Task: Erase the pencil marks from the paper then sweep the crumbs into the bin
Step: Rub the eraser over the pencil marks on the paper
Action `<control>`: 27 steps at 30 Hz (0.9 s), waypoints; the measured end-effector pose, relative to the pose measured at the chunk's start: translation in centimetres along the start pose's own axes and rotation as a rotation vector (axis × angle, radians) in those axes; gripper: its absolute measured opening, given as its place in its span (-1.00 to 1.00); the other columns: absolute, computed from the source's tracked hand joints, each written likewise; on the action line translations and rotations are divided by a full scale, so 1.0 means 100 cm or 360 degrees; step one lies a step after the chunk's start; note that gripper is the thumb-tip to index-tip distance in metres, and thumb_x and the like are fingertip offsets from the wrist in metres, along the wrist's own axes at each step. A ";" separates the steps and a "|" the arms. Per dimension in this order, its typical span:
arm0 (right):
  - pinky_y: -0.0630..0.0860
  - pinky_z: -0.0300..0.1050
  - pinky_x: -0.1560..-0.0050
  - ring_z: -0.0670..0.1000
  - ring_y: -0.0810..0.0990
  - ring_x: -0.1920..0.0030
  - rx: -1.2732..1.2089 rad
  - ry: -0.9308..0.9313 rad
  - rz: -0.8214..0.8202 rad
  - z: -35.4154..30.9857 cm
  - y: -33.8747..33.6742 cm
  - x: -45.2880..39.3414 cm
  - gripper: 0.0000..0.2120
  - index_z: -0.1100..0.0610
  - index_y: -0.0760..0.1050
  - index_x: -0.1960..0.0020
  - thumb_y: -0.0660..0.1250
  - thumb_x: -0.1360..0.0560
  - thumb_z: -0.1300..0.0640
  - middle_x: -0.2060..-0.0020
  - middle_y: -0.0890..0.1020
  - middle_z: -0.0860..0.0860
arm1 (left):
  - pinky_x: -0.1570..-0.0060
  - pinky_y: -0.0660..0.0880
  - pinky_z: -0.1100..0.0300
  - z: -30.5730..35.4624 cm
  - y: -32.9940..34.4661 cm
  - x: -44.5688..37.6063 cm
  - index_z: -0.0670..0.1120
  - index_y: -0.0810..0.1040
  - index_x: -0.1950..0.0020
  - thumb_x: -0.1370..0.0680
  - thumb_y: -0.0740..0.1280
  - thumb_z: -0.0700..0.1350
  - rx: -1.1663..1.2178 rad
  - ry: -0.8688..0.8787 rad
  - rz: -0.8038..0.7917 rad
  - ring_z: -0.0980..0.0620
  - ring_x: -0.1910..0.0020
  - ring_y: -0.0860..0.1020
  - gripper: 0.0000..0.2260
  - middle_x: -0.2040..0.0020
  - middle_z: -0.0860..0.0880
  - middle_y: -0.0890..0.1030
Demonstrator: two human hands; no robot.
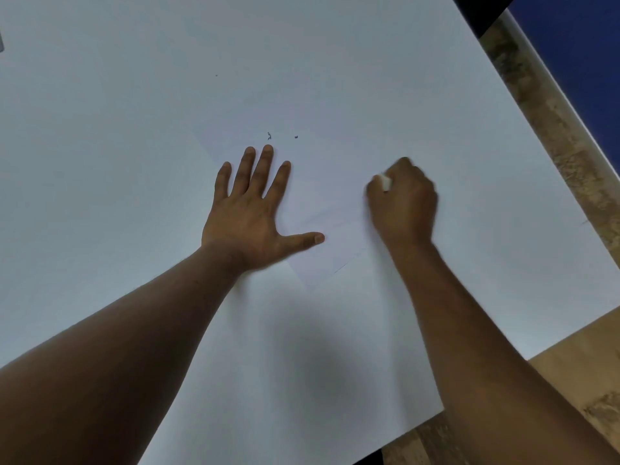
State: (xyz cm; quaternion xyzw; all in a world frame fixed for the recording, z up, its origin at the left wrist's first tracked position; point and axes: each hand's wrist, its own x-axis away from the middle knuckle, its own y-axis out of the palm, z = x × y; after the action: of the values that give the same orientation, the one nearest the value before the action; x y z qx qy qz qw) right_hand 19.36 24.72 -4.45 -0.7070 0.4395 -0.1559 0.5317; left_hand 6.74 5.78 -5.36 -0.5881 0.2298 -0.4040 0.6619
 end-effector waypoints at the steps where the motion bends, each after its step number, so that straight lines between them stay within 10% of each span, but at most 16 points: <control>1: 0.30 -0.08 0.23 0.23 0.57 0.17 0.0014 0.0069 -0.0018 0.010 -0.005 -0.006 -0.86 0.23 0.49 0.11 0.29 -0.48 0.14 0.19 0.60 0.18 | -0.59 -0.25 -0.18 0.000 0.000 0.000 0.06 -0.19 -0.68 -0.36 -0.12 0.70 0.0001 -0.0001 0.0000 -0.03 -0.63 -0.36 0.07 -0.67 -0.01 -0.30; 16: 0.37 -0.11 0.25 0.12 0.56 0.19 -0.0329 -0.0335 -0.0291 -0.086 0.028 0.020 -0.87 0.21 0.50 0.07 0.33 -0.51 0.13 0.20 0.60 0.11 | -0.59 -0.21 -0.21 -0.002 0.001 -0.001 -0.13 -0.16 -0.68 -0.34 -0.26 0.67 -0.0047 0.0011 0.0005 -0.07 -0.65 -0.29 0.16 -0.68 -0.09 -0.23; 27: 0.34 -0.13 0.23 0.11 0.56 0.20 -0.0256 -0.0110 -0.0267 -0.074 0.018 0.013 -0.87 0.19 0.50 0.11 0.30 -0.50 0.12 0.19 0.60 0.09 | -0.59 -0.23 -0.20 -0.002 0.002 -0.002 -0.12 -0.17 -0.68 -0.33 -0.20 0.69 -0.0010 -0.0009 0.0011 -0.06 -0.64 -0.30 0.17 -0.68 -0.07 -0.24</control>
State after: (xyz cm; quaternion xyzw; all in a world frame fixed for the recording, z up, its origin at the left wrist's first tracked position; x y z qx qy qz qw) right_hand 14.17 19.03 -3.56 -0.7867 0.3712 -0.1397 0.4731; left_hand 6.55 5.79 -5.66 -0.5904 0.2312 -0.3994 0.6621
